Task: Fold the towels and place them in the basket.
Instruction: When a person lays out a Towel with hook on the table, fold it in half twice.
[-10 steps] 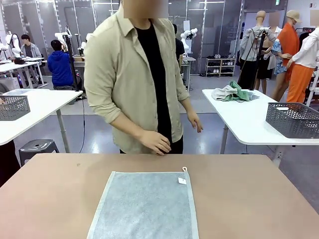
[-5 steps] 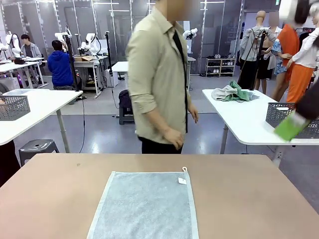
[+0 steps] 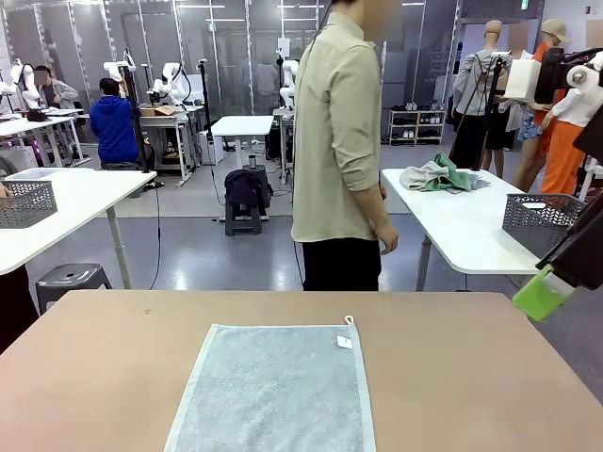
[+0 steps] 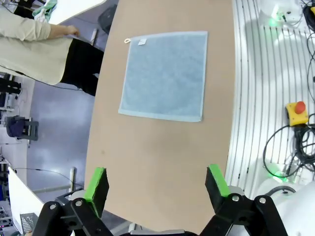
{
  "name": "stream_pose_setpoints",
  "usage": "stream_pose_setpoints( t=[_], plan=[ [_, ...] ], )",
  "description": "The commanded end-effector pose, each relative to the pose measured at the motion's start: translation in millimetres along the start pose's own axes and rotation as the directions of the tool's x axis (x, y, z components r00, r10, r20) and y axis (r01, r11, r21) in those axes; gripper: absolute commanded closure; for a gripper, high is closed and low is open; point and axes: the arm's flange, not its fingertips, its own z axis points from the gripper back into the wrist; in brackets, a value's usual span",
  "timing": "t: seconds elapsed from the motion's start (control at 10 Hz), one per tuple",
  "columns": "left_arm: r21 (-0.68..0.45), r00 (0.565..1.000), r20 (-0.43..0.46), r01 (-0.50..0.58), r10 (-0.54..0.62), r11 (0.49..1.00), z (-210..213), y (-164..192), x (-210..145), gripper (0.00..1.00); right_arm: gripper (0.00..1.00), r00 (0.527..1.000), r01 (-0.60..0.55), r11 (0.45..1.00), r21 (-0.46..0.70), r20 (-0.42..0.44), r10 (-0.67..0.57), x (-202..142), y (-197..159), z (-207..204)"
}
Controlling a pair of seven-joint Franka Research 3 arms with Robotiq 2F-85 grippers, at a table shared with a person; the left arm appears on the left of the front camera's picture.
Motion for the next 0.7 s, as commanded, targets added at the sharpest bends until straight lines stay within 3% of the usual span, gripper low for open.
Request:
stream_pose_setpoints(
  t=[0.0, 0.3, 0.6],
  plan=[
    [-0.006, 1.0, -0.007, -0.009, 0.009, 1.0, 3, 4, 4, 0.0, 0.0, 1.0, 0.025, 1.0, -0.011, 0.002, -0.025, 2, -3, 2],
    [-0.002, 1.0, 0.001, 0.003, -0.003, 1.0, 0, 0, 1, 0.0, 0.0, 1.0, 0.002, 1.0, -0.001, 0.001, -0.002, 0, -1, 0],
    [-0.11, 0.994, -0.067, 0.078, -0.086, 0.991, -63, 0, 54, 0.0, 0.0, 0.977, -0.215, 0.976, -0.039, -0.024, 0.214, 39, 15, -48]
  ],
)
